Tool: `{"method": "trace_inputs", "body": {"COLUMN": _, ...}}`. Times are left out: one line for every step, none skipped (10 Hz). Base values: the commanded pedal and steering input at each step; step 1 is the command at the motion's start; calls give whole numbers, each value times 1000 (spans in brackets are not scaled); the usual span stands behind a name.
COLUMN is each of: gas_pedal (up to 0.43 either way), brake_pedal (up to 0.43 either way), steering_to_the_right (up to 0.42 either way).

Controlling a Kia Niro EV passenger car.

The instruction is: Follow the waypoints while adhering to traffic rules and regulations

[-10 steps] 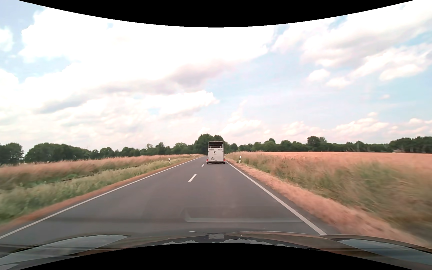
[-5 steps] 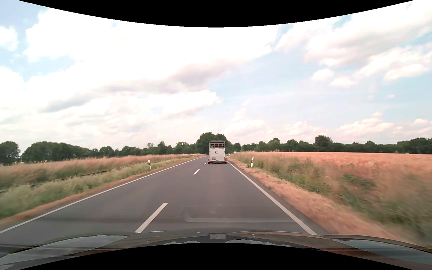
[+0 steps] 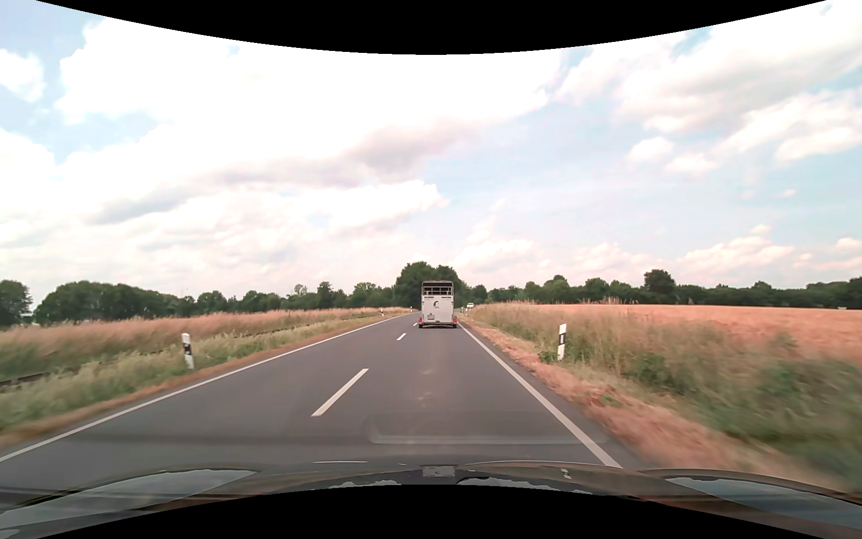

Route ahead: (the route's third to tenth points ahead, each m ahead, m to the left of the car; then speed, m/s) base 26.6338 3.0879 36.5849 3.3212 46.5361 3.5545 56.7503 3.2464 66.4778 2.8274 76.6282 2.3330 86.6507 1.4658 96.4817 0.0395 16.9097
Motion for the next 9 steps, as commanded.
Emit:
{"method": "trace_inputs", "body": {"gas_pedal": 138, "brake_pedal": 0, "steering_to_the_right": -5}}
{"method": "trace_inputs", "body": {"gas_pedal": 138, "brake_pedal": 0, "steering_to_the_right": -5}}
{"method": "trace_inputs", "body": {"gas_pedal": 138, "brake_pedal": 0, "steering_to_the_right": -4}}
{"method": "trace_inputs", "body": {"gas_pedal": 138, "brake_pedal": 0, "steering_to_the_right": -3}}
{"method": "trace_inputs", "body": {"gas_pedal": 138, "brake_pedal": 0, "steering_to_the_right": -3}}
{"method": "trace_inputs", "body": {"gas_pedal": 138, "brake_pedal": 0, "steering_to_the_right": -3}}
{"method": "trace_inputs", "body": {"gas_pedal": 138, "brake_pedal": 0, "steering_to_the_right": -2}}
{"method": "trace_inputs", "body": {"gas_pedal": 138, "brake_pedal": 0, "steering_to_the_right": -3}}
{"method": "trace_inputs", "body": {"gas_pedal": 138, "brake_pedal": 0, "steering_to_the_right": -3}}
